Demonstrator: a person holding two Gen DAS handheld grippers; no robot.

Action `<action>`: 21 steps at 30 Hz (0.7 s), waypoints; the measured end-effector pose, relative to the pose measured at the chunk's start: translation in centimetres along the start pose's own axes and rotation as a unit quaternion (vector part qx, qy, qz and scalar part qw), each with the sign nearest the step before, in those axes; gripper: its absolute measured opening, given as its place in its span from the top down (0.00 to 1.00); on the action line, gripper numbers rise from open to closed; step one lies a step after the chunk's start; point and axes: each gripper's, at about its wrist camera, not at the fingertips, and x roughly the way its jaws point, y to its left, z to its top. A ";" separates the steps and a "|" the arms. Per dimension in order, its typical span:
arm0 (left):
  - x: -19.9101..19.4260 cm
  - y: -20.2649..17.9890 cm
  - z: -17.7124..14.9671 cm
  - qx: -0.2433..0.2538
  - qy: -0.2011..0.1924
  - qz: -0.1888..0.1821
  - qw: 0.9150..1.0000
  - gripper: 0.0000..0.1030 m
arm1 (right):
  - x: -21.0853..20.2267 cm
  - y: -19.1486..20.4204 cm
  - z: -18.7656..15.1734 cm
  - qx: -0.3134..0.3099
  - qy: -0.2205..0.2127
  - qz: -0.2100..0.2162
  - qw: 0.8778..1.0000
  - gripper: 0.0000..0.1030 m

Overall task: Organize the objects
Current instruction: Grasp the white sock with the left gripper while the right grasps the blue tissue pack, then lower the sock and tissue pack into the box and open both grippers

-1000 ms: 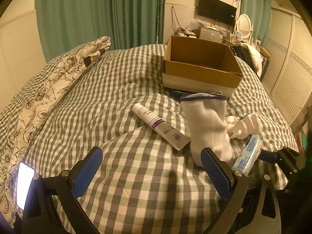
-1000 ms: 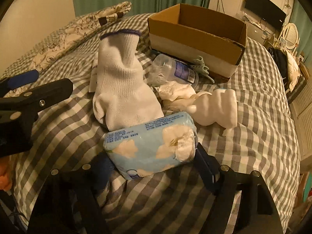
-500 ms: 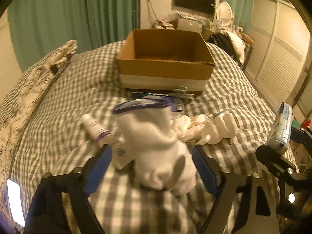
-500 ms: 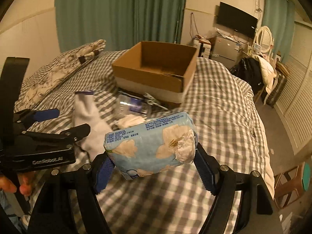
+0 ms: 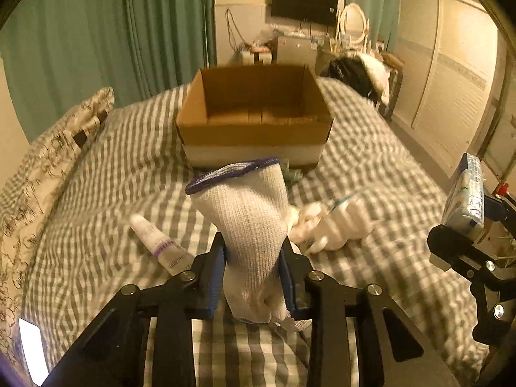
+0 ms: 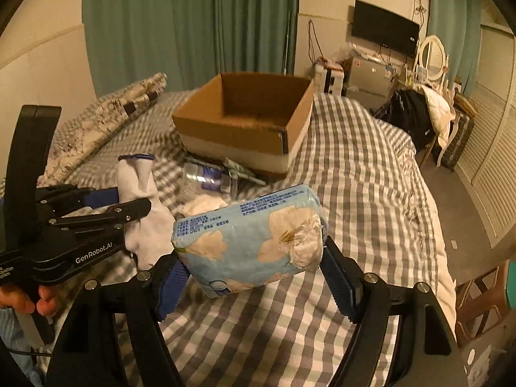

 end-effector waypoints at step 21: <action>1.1 4.1 19.0 0.010 -0.123 0.029 0.992 0.71 | 1.0 -1.2 19.2 -0.019 -0.125 0.016 0.992 0.27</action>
